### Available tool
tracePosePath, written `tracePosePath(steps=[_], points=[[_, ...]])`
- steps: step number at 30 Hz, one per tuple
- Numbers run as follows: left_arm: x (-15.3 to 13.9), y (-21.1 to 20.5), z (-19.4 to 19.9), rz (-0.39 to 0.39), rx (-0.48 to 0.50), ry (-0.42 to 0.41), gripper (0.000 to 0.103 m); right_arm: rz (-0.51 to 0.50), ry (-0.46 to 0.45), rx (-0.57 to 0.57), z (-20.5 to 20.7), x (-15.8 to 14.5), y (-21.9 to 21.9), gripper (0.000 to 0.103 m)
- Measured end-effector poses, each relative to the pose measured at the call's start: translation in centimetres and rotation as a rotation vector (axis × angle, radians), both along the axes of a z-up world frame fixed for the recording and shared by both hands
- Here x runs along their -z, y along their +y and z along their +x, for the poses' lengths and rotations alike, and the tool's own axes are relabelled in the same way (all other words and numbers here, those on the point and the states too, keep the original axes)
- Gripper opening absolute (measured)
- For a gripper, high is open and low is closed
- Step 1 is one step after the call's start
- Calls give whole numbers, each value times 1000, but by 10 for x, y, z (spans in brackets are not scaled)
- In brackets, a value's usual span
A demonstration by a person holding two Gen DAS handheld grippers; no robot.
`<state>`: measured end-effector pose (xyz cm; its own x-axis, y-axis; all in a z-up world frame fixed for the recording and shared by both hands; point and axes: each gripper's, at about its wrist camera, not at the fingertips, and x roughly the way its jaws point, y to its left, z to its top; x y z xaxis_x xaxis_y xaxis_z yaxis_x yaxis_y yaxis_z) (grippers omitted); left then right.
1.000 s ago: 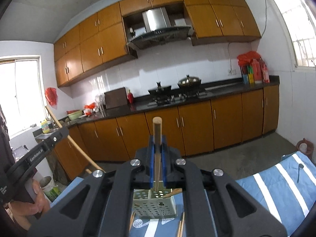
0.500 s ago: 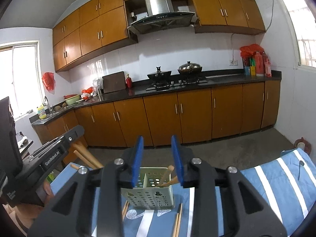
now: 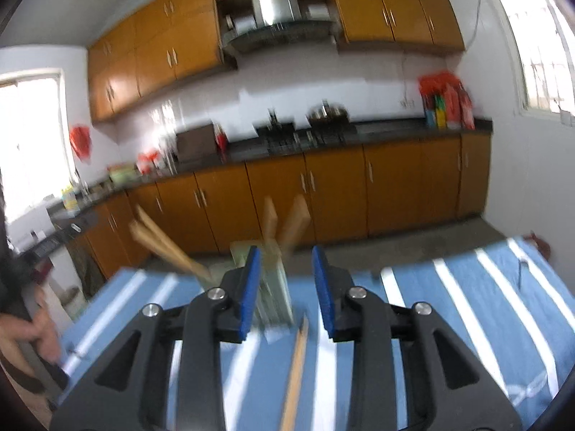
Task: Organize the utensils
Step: 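Lower both tools to the table and grasp one wooden chopstick each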
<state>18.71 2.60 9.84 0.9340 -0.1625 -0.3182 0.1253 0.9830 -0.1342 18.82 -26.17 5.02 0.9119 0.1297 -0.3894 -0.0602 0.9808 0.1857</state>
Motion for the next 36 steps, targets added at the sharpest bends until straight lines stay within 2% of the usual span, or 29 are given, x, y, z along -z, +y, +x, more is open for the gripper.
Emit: tracePosePath(steps=[2, 5, 6, 8, 11, 14, 21, 24, 26, 31, 36], points=[[26, 7, -4, 25, -10, 64, 16, 1, 134, -14, 3, 45, 0, 29], [71, 15, -2, 39, -8, 189, 16, 12, 334, -46, 11, 112, 5, 14], [83, 17, 0, 30, -3, 233, 16, 18, 386, -59, 12, 130, 10, 13], [108, 21, 0, 11, 10, 312, 16, 20, 444, -71, 11, 154, 17, 13], [135, 21, -4, 3, 32, 383, 16, 33, 503, -79, 12, 178, 23, 12], [147, 18, -7, 0, 53, 422, 16, 45, 518, -86, 13, 187, 27, 12], [166, 7, -5, -14, 93, 487, 16, 12, 521, -96, 14, 186, 32, 11], [175, 3, -5, -13, 109, 509, 16, -41, 510, -88, 14, 184, 35, 8], [180, 0, -5, -13, 118, 524, 16, -77, 506, -37, 15, 184, 34, 8], [188, -8, -6, -11, 148, 547, 16, -22, 514, 107, 19, 183, 3, 7], [194, -17, -7, 15, 171, 564, 16, -28, 511, 109, 17, 185, -5, 7]])
